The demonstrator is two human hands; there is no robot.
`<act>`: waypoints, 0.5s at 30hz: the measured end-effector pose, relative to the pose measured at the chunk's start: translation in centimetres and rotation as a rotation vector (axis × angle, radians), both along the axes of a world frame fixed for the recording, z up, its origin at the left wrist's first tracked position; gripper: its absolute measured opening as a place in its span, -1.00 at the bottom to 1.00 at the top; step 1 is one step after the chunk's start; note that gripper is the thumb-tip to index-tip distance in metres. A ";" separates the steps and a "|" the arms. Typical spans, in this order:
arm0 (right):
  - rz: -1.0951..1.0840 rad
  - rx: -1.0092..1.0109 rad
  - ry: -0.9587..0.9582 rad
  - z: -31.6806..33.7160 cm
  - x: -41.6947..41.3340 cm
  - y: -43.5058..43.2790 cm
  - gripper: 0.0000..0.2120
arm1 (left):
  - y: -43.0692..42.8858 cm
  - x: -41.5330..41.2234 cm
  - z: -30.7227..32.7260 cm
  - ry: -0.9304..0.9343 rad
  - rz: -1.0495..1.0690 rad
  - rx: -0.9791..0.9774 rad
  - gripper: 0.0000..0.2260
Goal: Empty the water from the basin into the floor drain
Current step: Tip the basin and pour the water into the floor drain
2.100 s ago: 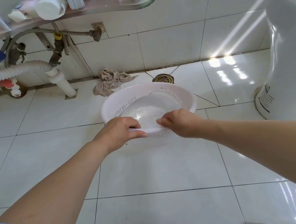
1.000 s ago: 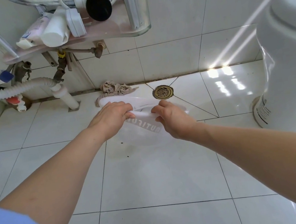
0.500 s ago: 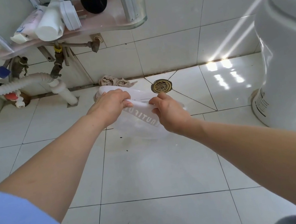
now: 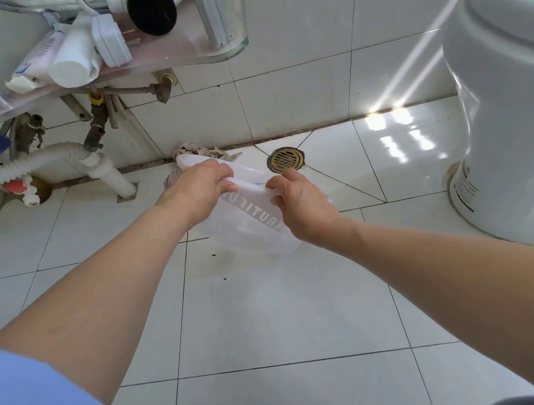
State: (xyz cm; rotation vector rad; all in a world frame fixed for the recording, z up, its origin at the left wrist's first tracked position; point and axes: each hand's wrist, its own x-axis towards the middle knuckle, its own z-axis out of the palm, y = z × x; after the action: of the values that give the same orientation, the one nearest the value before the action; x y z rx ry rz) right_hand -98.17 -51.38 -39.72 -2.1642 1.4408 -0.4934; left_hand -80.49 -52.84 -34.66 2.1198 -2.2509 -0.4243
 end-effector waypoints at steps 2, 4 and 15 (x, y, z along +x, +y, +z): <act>0.000 0.004 -0.007 0.0 0.0 -0.1 -0.70 | -0.1 -0.1 0.1 0.001 0.004 0.001 -0.76; -0.001 0.005 -0.012 0.0 0.0 -0.2 -0.70 | -0.2 -0.1 0.1 -0.001 0.009 0.000 -0.76; -0.053 -0.029 0.012 -0.6 -0.3 -0.3 -0.71 | -1.1 -1.1 0.1 0.066 0.021 -0.008 -0.78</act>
State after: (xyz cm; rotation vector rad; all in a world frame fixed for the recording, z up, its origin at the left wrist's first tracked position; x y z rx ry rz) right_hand -98.50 -51.67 -40.33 -2.1596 1.5094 -0.5237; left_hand -81.61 -53.99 -34.51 2.0911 -2.1902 -0.4758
